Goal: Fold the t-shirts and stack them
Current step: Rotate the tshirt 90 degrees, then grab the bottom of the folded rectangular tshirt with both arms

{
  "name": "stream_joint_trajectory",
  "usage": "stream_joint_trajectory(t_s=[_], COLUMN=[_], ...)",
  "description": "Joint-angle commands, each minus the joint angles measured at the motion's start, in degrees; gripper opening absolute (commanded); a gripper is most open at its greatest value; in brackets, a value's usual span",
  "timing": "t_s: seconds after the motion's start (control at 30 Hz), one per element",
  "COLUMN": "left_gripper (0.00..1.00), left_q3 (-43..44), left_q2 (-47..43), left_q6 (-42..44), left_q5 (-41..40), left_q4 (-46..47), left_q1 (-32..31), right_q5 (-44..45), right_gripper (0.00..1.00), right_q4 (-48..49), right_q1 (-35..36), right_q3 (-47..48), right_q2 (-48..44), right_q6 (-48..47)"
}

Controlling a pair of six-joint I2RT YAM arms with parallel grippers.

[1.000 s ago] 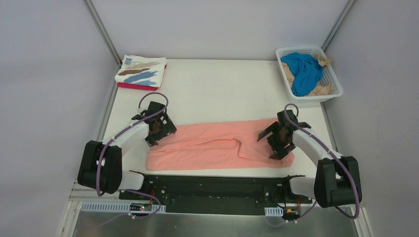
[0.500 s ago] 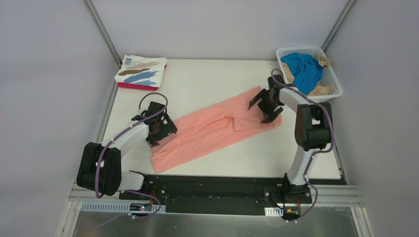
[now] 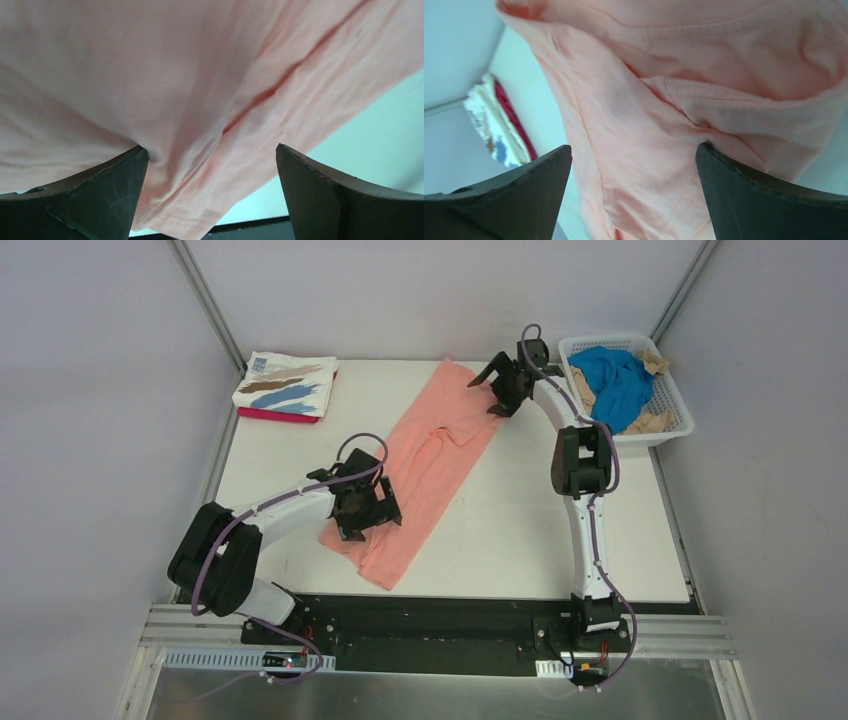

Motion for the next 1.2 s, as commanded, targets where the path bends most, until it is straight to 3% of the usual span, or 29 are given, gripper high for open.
stream_joint_trajectory(t_s=[0.0, 0.07, 0.27, 0.43, 0.6, 0.73, 0.9, 1.03, 1.17], left_gripper=[1.0, 1.0, 1.0, 1.0, 1.0, 1.0, 1.0, 1.0, 1.0], left_q3=[0.05, 0.92, 7.44, 11.41, 12.86, 11.7, 8.12, 5.83, 0.48], left_q2=[0.51, 1.4, 9.56, 11.78, 6.87, -1.82, -12.0, -15.84, -18.52], left_q6=[-0.86, -0.92, 0.07, 1.12, 1.66, 2.74, 4.35, 0.84, -1.82], left_q5=[6.6, 6.8, 9.67, 10.84, 4.04, -0.31, -0.12, -11.49, -14.4], left_q4=[-1.11, -1.03, 0.4, 0.75, -4.52, -12.14, -13.78, -20.34, -21.75], left_q1=[-3.9, -7.48, -16.22, -19.82, -22.47, -22.74, -22.7, -21.8, -18.46], right_q5=[-3.51, -2.52, 12.54, 15.77, 16.0, 12.65, 5.92, 4.26, 9.01], right_gripper=[0.99, 0.99, 0.99, 0.99, 0.99, 0.99, 0.99, 0.99, 0.99], right_q4=[11.42, 16.94, 25.64, 34.84, 32.7, 32.34, 24.59, 16.28, 4.06], right_q1=[3.66, 5.16, 12.05, 12.04, 10.97, 8.48, 7.42, 7.5, 8.42], right_q3=[4.18, 5.32, 8.42, 10.97, 15.2, 13.45, 11.09, -0.1, -18.99], right_q2=[7.21, 8.41, 11.4, 14.45, 14.06, 7.85, -2.14, -14.82, -30.65], right_q6=[13.73, 16.62, 13.42, 15.67, 10.09, 8.67, 0.57, -6.93, -9.06])
